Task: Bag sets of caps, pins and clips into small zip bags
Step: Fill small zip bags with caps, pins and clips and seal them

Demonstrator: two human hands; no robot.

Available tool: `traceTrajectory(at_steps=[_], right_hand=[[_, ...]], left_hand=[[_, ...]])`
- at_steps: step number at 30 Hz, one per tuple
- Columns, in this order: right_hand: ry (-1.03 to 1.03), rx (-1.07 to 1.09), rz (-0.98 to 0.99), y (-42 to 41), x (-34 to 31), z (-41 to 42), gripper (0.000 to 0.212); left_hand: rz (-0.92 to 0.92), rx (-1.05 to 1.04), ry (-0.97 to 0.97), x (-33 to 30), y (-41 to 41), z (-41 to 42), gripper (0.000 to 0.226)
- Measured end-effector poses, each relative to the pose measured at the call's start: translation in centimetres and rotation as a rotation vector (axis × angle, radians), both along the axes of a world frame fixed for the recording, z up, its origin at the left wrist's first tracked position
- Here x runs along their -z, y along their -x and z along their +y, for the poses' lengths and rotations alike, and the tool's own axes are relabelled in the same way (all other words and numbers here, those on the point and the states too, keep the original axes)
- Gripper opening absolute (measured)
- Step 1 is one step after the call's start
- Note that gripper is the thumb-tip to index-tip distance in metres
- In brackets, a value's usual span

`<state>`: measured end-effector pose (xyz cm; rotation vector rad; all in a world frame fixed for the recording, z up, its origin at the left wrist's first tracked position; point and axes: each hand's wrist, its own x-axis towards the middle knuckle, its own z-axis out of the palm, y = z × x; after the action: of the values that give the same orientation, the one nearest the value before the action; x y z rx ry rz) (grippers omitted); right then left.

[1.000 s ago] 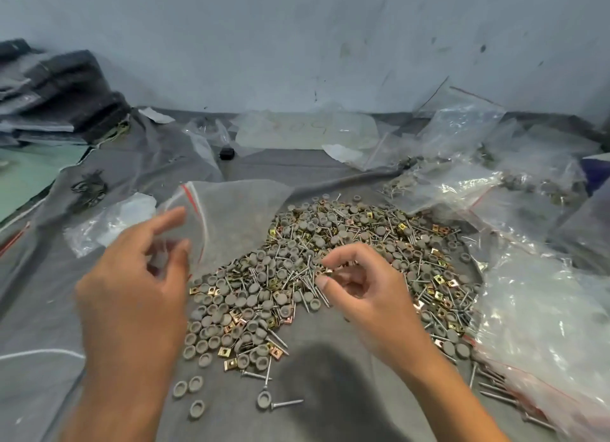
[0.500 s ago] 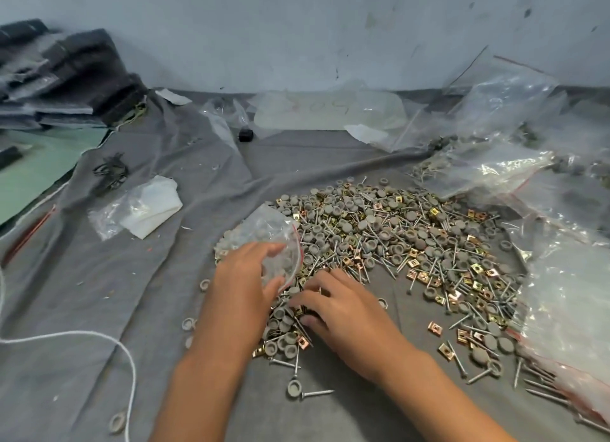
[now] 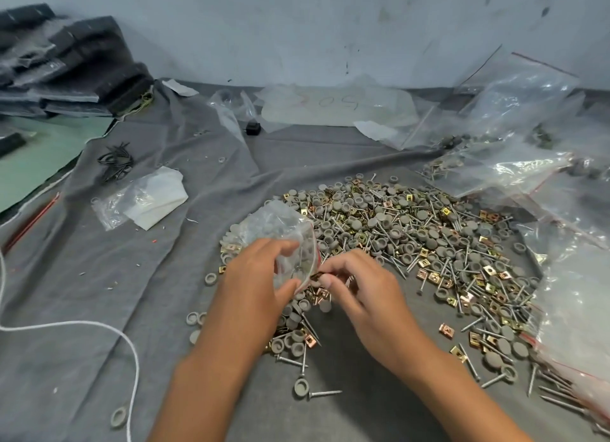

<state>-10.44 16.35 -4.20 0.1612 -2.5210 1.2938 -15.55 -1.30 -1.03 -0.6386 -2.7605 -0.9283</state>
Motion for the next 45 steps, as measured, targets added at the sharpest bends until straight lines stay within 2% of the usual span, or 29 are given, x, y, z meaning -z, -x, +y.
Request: traceTrajectory(at_steps=[2,4,8,11,14,16,18,23,28,31,36,43,45], right_hand=[[0.013,0.034,0.097,-0.1,-0.8,-0.3,0.004],[-0.062,0.090,0.183,0.0,-1.0,-0.8,0.003],[-0.077,0.188,0.209,0.3,-1.2,-1.2,0.007],[-0.114,0.183,0.087,0.3,-0.7,-0.7,0.010],[-0.325,0.084,-0.120,-0.2,0.3,-0.6,0.014],[-0.459,0.056,-0.160,-0.4,0.8,-0.9,0.025],[-0.518,0.062,-0.170,-0.2,0.9,-1.2,0.028],[-0.442,0.066,-0.137,-0.2,1.0,-0.9,0.015],[-0.211,0.062,0.038,-0.4,-0.3,0.1,0.009],[-0.190,0.063,0.182,-0.6,-1.0,0.4,0.011],[-0.207,0.055,0.252,-0.7,-1.0,0.5,0.015],[-0.166,0.161,0.241,-0.9,-1.3,0.7,0.012],[-0.144,0.198,0.246,-0.9,-1.5,0.7,0.013]], left_hand=[[0.006,0.019,-0.001,0.1,-0.1,0.2,0.056],[0.007,0.027,-0.008,0.0,-0.3,0.4,0.056],[0.025,0.025,-0.029,-0.2,-0.5,0.5,0.052],[0.028,-0.041,-0.058,-0.3,-0.3,0.1,0.046],[0.035,-0.111,-0.093,-0.4,-0.2,-0.1,0.043],[0.033,-0.121,-0.090,-0.5,-0.3,0.0,0.043],[0.021,-0.119,-0.083,-0.5,-0.4,0.2,0.043],[0.006,-0.108,-0.067,-0.3,-0.4,0.1,0.044],[0.015,-0.054,-0.030,-0.2,-0.5,-0.1,0.033],[0.010,0.034,-0.032,-0.5,-0.8,-0.1,0.025],[0.046,0.148,-0.028,-0.9,-1.0,0.0,0.031],[0.085,0.054,-0.126,-1.4,-1.1,0.3,0.015],[0.065,0.007,-0.097,-1.3,-1.0,0.3,0.016]])
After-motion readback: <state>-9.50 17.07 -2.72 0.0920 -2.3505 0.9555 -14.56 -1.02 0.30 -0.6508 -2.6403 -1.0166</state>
